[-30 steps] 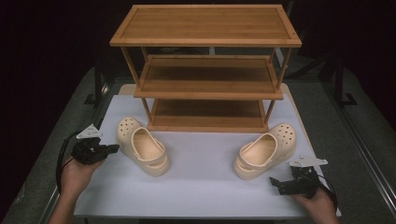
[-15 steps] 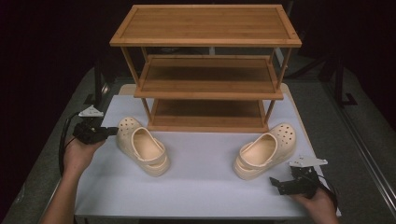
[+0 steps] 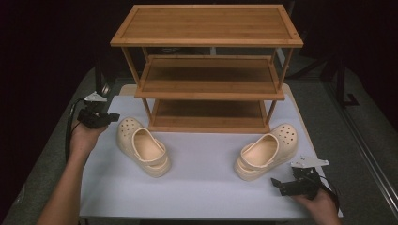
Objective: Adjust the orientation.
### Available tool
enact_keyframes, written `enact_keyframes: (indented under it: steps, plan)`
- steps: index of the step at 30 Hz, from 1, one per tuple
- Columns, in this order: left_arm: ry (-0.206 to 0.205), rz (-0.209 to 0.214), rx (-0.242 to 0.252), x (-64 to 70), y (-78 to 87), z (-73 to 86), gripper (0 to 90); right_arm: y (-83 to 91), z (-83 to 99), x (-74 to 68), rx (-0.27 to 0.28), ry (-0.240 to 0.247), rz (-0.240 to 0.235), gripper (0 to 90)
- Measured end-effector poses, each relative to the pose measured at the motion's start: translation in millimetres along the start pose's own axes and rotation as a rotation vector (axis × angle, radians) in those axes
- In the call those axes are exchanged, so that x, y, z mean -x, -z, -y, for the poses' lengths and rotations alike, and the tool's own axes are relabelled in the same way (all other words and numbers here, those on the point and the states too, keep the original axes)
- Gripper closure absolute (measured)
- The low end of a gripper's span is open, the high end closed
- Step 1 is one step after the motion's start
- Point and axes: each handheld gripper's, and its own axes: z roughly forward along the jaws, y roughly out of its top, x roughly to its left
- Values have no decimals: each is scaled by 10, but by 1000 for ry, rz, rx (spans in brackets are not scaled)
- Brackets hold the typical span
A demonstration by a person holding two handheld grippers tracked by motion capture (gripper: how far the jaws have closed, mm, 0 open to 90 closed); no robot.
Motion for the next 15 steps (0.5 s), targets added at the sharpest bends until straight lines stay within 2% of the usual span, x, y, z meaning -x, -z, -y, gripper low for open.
enact_keyframes:
  steps: [5, 6, 10, 15]
  plan:
    - [6, -19, -17, -86, -132, -28, 900, 0, 0, 0, 0, 0, 0, 30]
    - [4, -26, -26, -135, -202, -39, 900, 0, 0, 0, 0, 0, 0, 30]
    - [44, -21, -13, -220, -350, -15, 900, 0, 0, 1, 0, 0, 0, 30]
    - [61, -21, -21, -276, -515, 33, 900, 0, 0, 1, 0, -1, -1, 30]
